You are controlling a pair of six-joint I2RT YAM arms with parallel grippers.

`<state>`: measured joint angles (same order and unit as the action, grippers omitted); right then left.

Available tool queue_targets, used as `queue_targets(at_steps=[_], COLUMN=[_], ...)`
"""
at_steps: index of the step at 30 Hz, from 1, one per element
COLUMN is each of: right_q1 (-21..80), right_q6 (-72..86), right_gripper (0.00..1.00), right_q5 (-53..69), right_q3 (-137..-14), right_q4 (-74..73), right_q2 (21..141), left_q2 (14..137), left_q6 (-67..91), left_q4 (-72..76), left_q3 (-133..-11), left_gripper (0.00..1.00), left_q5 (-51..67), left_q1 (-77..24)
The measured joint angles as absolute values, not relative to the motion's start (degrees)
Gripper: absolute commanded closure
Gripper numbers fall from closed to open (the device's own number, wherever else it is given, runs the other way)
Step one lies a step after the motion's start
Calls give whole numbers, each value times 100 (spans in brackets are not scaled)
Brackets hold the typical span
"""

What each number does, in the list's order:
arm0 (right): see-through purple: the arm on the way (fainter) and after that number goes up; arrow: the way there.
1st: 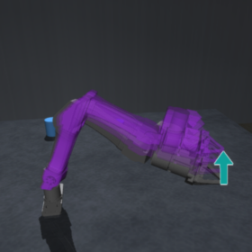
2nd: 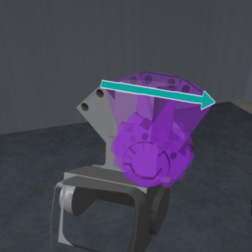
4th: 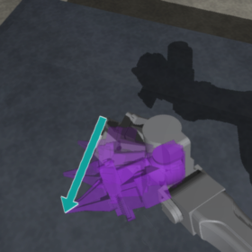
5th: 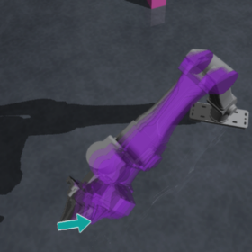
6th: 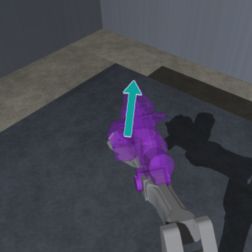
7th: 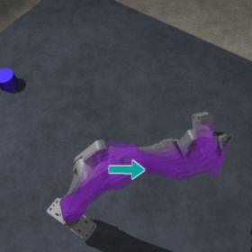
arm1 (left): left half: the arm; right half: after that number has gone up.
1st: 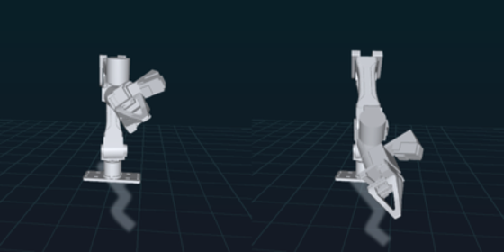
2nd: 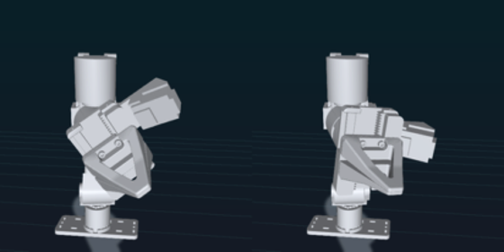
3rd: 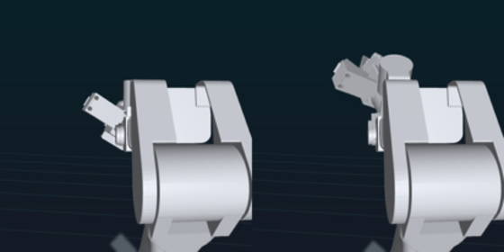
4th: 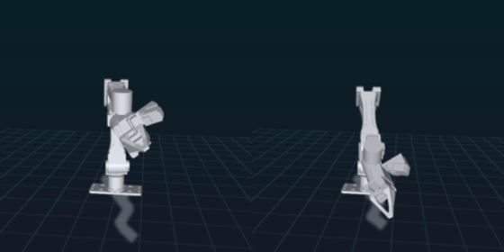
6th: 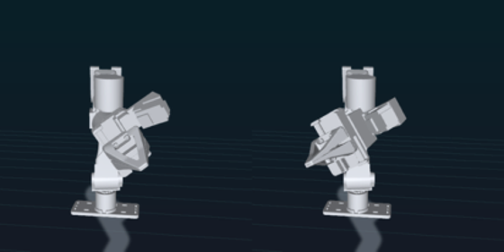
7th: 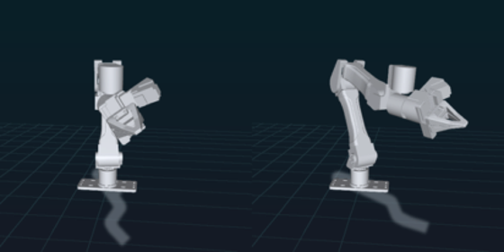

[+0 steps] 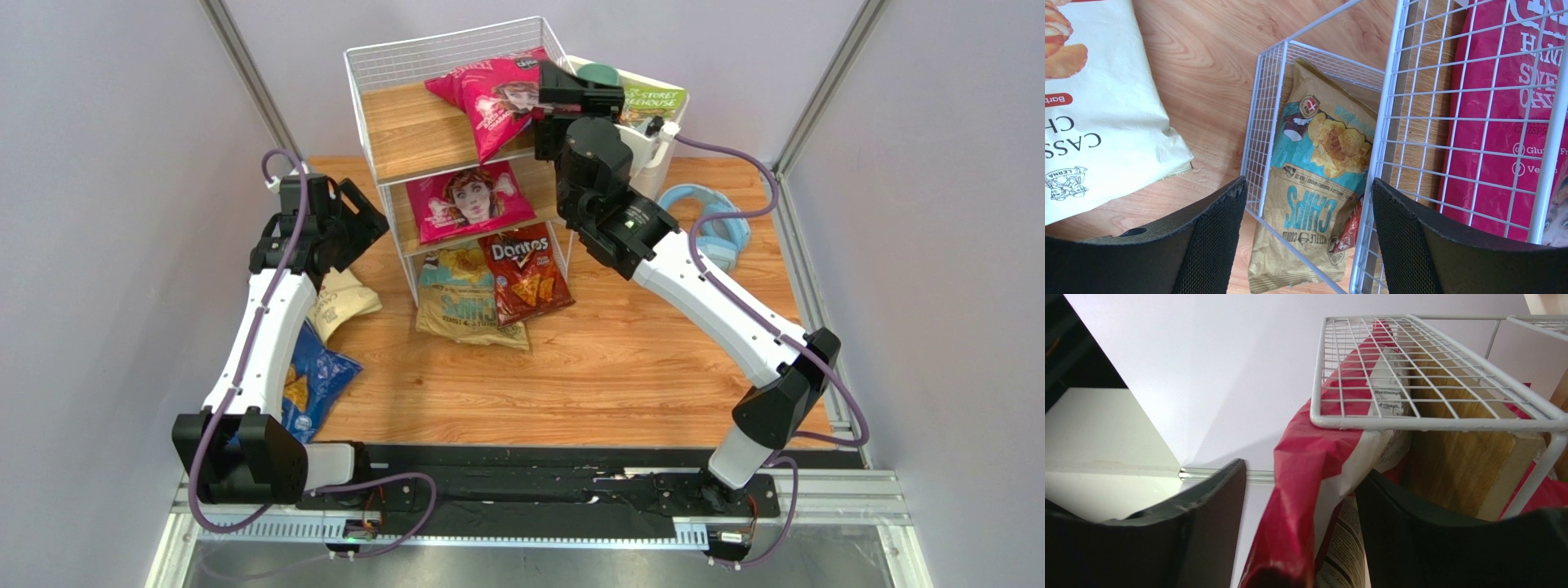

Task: Place and organize the chips bags onto the shelf
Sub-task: Place the potato chip on the shelf.

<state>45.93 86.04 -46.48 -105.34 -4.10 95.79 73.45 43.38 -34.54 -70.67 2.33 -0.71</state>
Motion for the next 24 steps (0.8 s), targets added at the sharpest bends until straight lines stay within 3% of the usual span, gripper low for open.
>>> queue_targets(at_steps=[5, 7, 13, 16, 17, 18, 24], right_q1=[4539, 4510, 4440, 4381, 4364, 4348, 4303], right_q6=[8919, 9013, 9153, 9146, 9142, 9126, 9190], right_gripper=[27, 42, 50, 76, 93, 100, 100], right_q5=[-4519, -4390, -4077, -3903, -3857, -3822, -3667], right_q3=[-10143, -9929, -9467, -9437, -9421, -9415, -9347], right_q4=[-738, -816, -919, -862, -832, -814, -738], right_q2=[9214, 9008, 8538, 8519, 8519, 8519, 8532], left_q2=[7334, 7328, 7323, 7321, 7321, 7314, 7288], left_q6=[4338, 4344, 4353, 4355, 4357, 4357, 4351], left_q4=[-3465, -3457, -3448, -3444, -3435, -3415, -3367], left_q3=[-7065, -7054, -7043, -7041, -7035, -7019, -6980], left_gripper=[21, 21, 22, 22, 22, 22, 23], left_q5=[231, 235, 252, 257, 259, 266, 270], left_q1=[-71, -71, -71, -71, -71, -71, -71])
